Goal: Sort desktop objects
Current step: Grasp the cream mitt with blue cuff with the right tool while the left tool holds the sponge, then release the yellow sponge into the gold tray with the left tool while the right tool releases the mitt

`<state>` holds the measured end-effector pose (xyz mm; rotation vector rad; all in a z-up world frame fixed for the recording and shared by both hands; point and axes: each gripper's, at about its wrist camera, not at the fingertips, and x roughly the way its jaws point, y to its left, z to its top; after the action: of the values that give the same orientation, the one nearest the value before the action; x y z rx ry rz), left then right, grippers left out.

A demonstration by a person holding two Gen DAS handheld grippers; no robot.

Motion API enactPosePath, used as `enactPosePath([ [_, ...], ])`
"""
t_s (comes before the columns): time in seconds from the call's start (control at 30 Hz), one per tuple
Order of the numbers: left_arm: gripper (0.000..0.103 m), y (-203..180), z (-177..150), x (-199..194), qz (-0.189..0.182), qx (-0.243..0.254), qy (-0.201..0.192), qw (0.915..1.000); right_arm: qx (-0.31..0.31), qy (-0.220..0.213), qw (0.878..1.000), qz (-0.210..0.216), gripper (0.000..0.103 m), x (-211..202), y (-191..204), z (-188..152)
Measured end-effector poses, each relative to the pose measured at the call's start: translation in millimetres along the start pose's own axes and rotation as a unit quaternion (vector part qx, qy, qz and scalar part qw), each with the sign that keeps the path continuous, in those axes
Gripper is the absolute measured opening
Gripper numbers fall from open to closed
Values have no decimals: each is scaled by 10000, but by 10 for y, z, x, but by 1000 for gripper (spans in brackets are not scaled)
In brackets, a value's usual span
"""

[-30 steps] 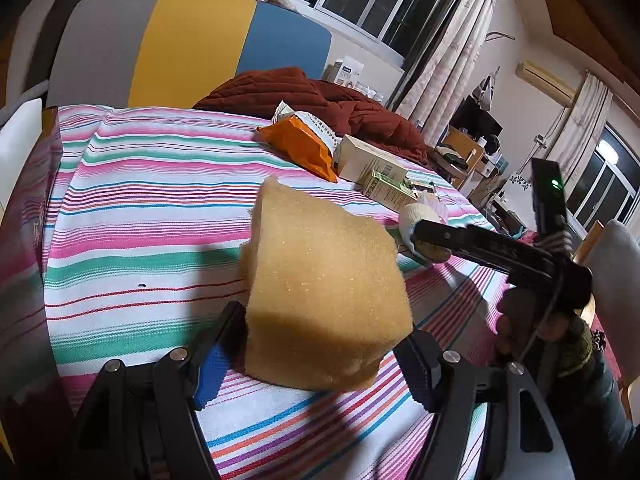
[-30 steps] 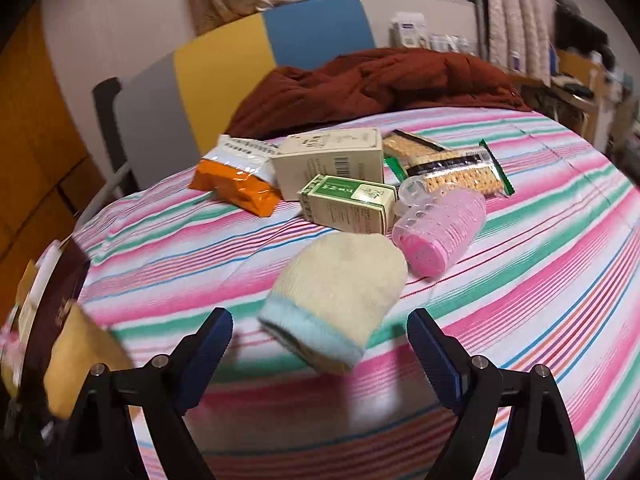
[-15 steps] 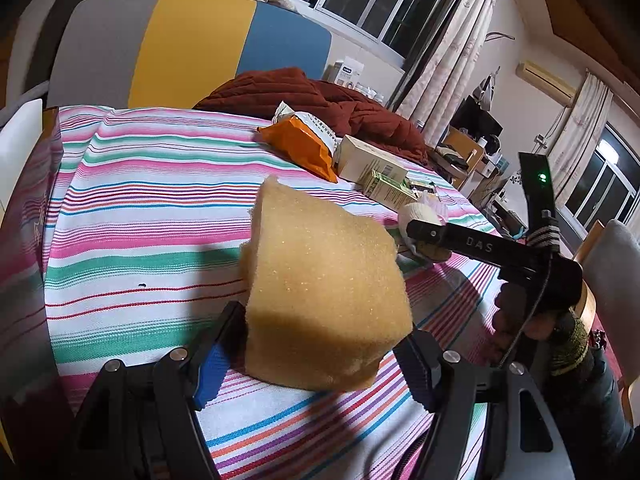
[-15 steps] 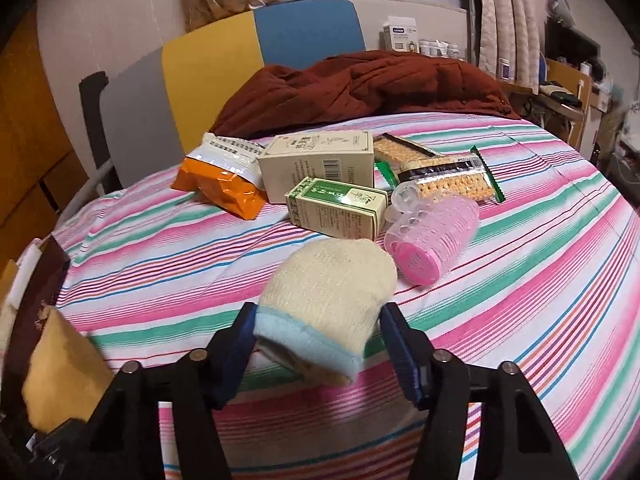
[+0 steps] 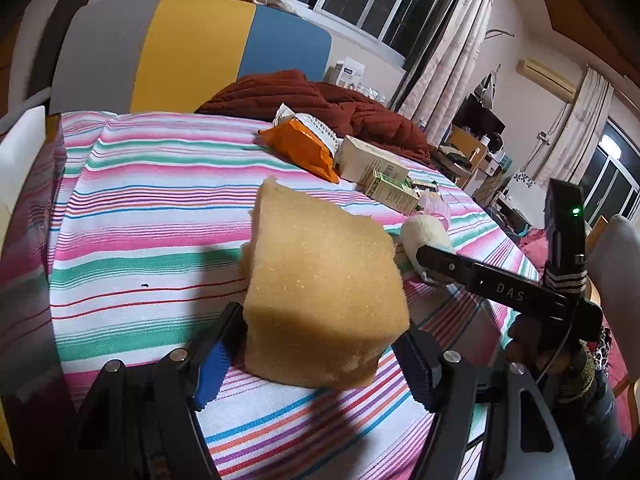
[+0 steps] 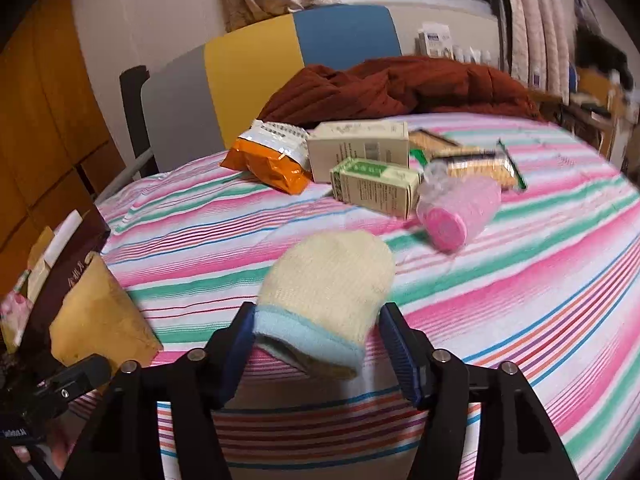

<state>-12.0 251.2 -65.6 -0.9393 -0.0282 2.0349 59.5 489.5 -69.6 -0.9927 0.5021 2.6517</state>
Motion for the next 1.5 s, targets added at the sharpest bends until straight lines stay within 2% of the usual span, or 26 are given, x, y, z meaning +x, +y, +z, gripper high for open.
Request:
enactPosePath([
  [0.5,75,-100,80,-72,313,356,-48,9989,229,-138,9994,209,69,-14,-66,-17],
  [0.57,74,-94,88,-44,305,352,0,9989,242,-140,9994,203,69,-14,-68,-18],
  [0.63,66,-84,94,-14,281,326,53,9991,258,-143,9994,174,71,-19,-68,-15],
  [0.73,64,-117,89,-11,299,410,53,9987,314,-133,9994,51,75,-35,-69,-3],
  [0.87,62,-163,68,-31,377,534,-1,9979,271,-111,9995,-120,75,-42,-46,30],
  [0.93,61,-177,59,-46,406,584,-31,9975,109,-53,9997,-229,72,-21,9,50],
  [1.0,61,-197,49,-66,432,651,-62,9969,-57,-27,9996,-275,62,-2,70,59],
  [1.23,61,-241,49,-258,409,670,-286,9965,-196,-122,9992,-323,59,-71,149,28],
  [1.5,61,-226,92,-558,405,547,-561,9961,-459,-336,9984,11,59,-300,422,22],
])
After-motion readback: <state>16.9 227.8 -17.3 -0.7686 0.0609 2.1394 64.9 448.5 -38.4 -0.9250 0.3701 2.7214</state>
